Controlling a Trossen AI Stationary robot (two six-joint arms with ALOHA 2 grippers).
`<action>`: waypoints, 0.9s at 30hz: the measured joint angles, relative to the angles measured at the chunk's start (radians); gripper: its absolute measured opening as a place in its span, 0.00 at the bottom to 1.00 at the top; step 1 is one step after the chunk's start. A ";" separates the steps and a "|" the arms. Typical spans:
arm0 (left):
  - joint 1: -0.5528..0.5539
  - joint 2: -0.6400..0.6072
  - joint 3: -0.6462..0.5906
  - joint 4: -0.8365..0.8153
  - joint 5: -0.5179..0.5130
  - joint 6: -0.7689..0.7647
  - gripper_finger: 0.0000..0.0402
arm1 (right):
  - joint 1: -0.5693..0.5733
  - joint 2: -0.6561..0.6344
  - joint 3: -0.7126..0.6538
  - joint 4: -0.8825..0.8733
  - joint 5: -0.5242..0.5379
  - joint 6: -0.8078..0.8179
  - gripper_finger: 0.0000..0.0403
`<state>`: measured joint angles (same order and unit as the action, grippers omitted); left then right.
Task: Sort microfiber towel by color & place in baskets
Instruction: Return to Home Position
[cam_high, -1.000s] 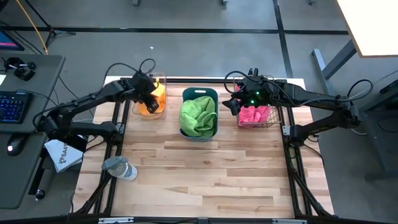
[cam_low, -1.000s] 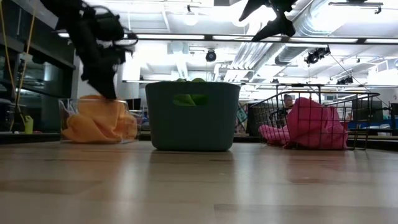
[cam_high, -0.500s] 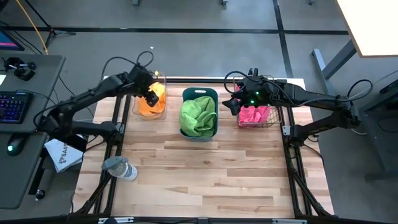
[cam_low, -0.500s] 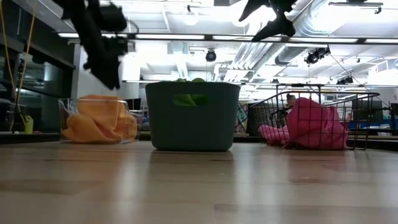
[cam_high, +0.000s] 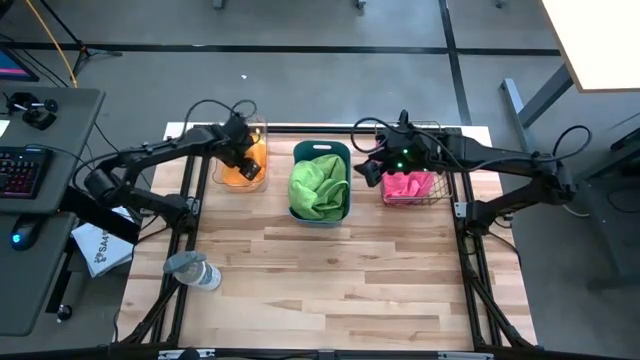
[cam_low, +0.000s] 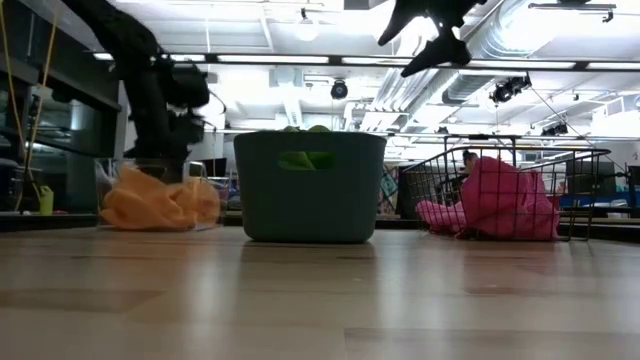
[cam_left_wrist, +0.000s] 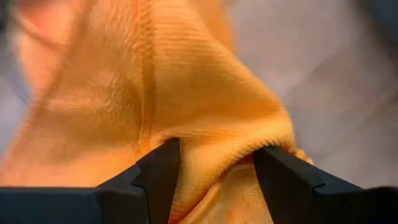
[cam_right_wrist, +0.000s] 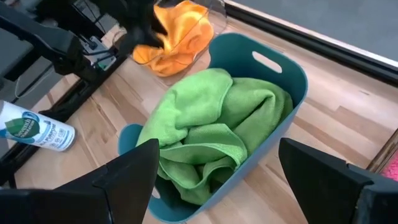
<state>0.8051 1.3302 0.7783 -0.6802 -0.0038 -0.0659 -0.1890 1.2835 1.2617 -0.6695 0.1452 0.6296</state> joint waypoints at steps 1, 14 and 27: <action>0.000 -0.014 0.026 -0.014 0.000 0.014 0.47 | 0.000 0.005 0.000 0.000 0.000 0.000 0.81; -0.122 -0.410 0.171 0.062 0.091 -0.122 0.47 | 0.000 -0.129 0.001 0.148 0.013 -0.052 0.81; -0.548 -0.891 -0.390 0.749 -0.062 -0.469 0.31 | 0.000 -0.211 0.001 0.059 0.029 -0.060 0.81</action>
<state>0.2575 0.4389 0.3882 0.0687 -0.0654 -0.5345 -0.1890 1.0725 1.2625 -0.6109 0.1741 0.5701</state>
